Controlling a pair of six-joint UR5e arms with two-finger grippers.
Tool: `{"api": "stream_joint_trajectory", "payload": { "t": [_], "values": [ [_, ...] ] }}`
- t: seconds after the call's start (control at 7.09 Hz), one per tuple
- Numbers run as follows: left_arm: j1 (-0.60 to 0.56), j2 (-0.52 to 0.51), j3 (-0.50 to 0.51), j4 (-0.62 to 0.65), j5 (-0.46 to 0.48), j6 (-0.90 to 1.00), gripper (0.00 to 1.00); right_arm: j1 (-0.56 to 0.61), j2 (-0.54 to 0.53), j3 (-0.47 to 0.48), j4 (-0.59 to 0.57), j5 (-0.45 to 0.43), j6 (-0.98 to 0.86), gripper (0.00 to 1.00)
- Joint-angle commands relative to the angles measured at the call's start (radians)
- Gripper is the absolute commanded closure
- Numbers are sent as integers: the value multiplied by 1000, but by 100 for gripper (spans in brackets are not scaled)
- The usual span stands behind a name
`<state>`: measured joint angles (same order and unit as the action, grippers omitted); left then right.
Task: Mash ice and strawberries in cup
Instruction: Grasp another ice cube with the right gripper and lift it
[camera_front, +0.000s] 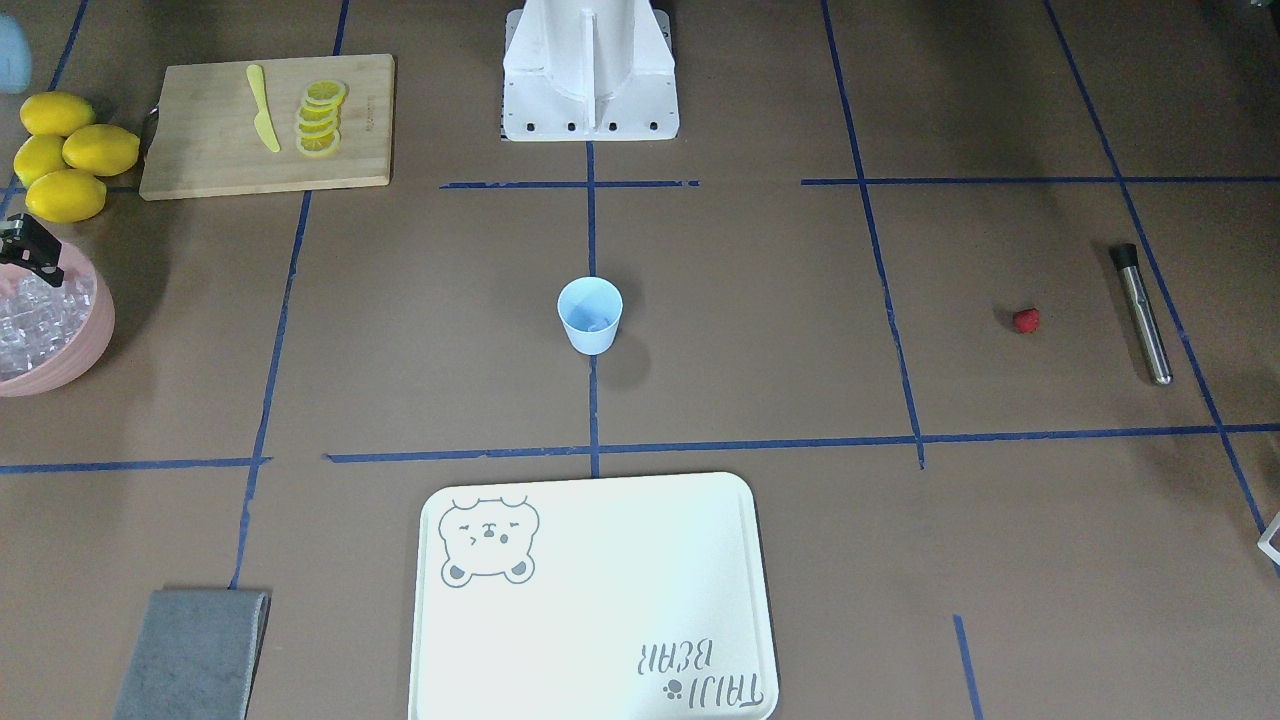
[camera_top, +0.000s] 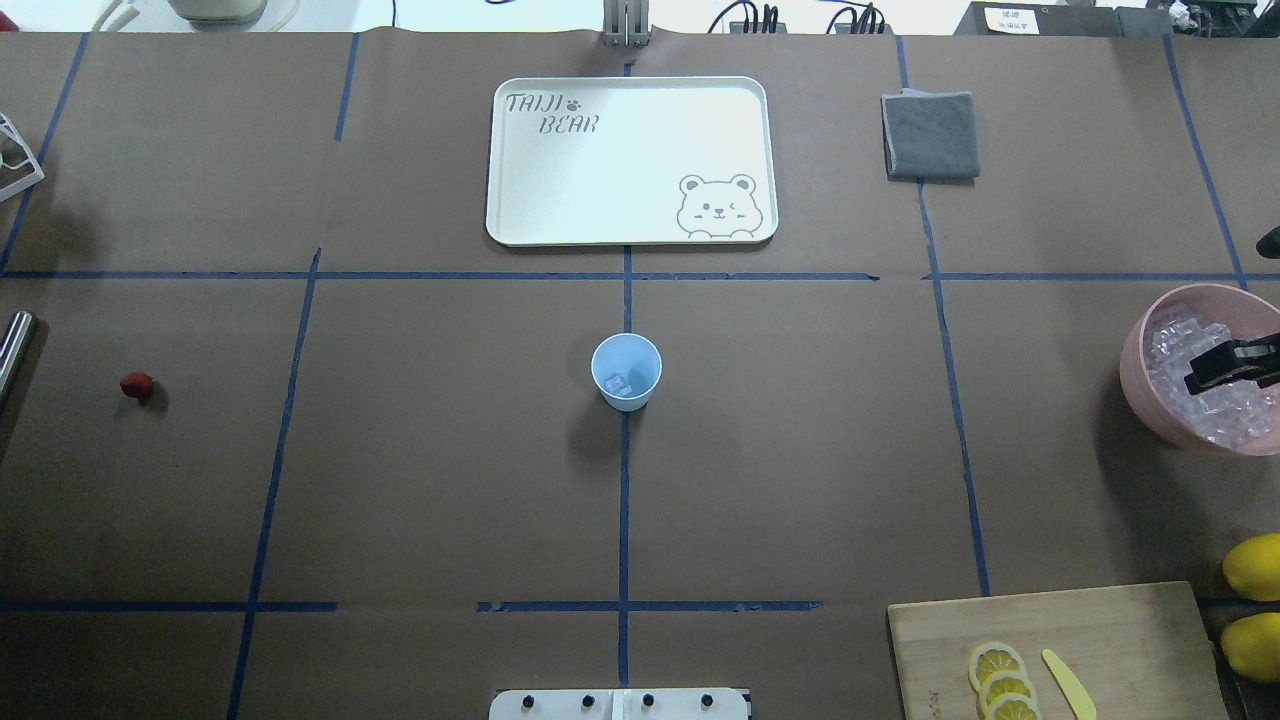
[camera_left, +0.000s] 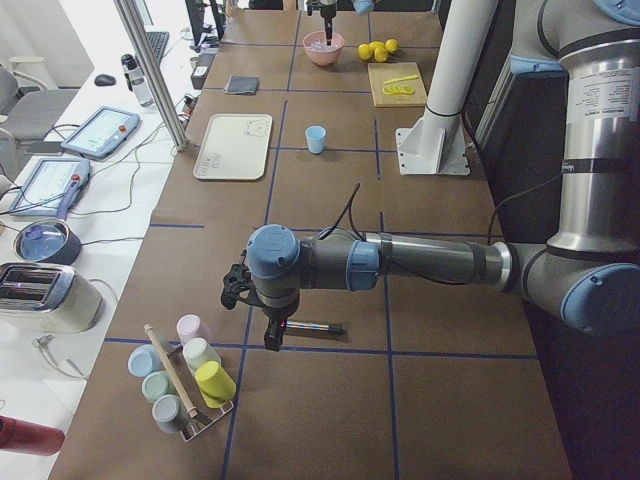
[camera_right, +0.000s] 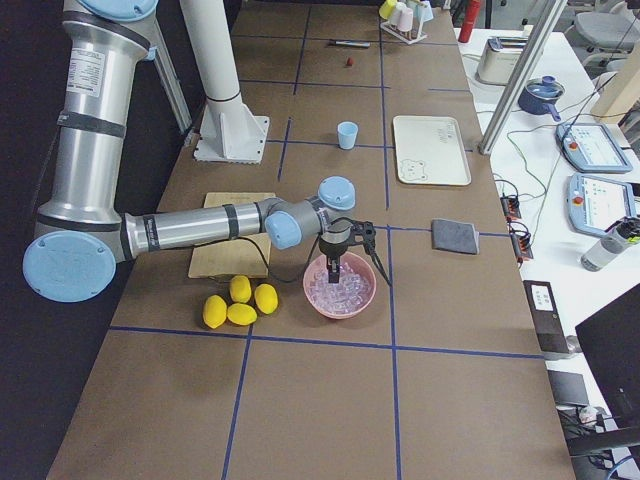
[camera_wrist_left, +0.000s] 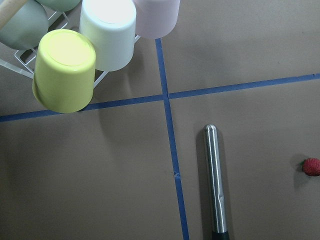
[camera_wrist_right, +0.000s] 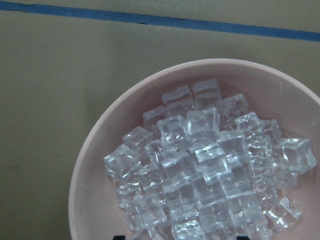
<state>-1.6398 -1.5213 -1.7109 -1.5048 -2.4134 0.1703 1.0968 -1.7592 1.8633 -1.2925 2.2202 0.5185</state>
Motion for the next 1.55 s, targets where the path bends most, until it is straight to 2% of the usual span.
{"api": "stream_joint_trajectory", "payload": {
  "t": [0.0,1.41],
  "values": [
    [0,1,0,0,-1,0,0,0,1,-24,-1,15,-31,28],
    [-2,3,-12,2,-1,0,0,-11,3,-56,-2,19,-31,31]
  ]
}}
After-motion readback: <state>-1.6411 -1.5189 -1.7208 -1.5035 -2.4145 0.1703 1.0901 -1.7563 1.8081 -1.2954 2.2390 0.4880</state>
